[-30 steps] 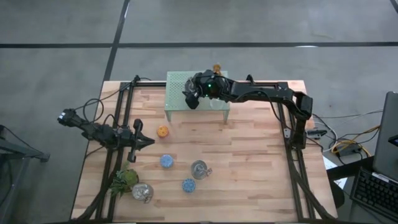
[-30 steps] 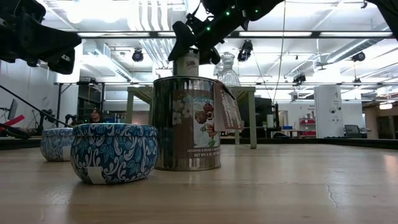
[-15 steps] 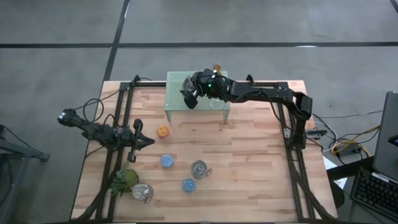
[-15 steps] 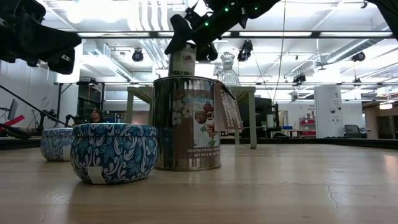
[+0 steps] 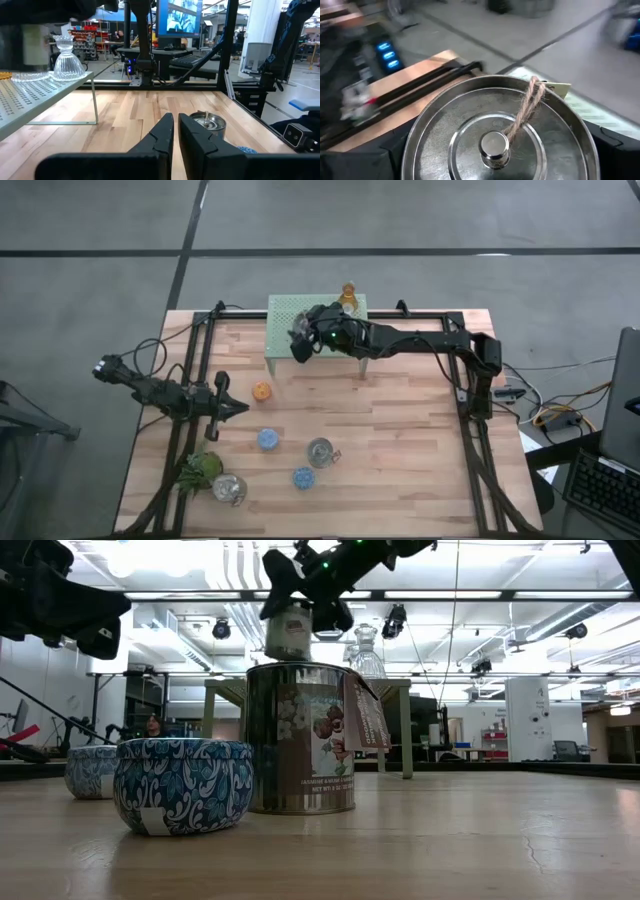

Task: Pick & Place candle stick holders
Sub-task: Put the green scented candle on the shelf

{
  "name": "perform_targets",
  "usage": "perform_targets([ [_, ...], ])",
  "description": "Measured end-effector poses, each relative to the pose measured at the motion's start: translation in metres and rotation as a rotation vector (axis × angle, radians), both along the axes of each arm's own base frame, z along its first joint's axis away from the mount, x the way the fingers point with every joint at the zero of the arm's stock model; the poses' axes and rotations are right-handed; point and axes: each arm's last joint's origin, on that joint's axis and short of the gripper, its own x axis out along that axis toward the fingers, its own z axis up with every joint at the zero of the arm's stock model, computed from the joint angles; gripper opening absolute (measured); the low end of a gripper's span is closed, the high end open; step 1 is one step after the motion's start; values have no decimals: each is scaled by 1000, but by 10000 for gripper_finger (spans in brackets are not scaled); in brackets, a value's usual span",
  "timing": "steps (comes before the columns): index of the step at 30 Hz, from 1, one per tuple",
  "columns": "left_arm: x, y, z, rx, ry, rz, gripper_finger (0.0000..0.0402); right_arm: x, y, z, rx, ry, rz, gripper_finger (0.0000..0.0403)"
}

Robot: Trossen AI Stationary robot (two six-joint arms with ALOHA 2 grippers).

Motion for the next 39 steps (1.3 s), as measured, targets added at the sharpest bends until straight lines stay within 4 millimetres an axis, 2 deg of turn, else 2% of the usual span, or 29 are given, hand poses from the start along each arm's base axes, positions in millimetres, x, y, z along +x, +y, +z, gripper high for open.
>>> perform_targets([
  [8,0,0,0,0,0,0,30,-1,-4,-1,23,3,2,357],
  [15,0,0,0,0,-1,0,30,8,-6,-24,53,56,4,355],
  [20,0,0,0,0,-1,0,30,12,-9,-33,55,66,-1,358],
  [31,0,0,0,-1,-1,0,30,11,-17,-33,51,59,-25,366],
  [39,0,0,0,-1,-2,0,30,8,-23,-22,-2,30,-22,379],
])
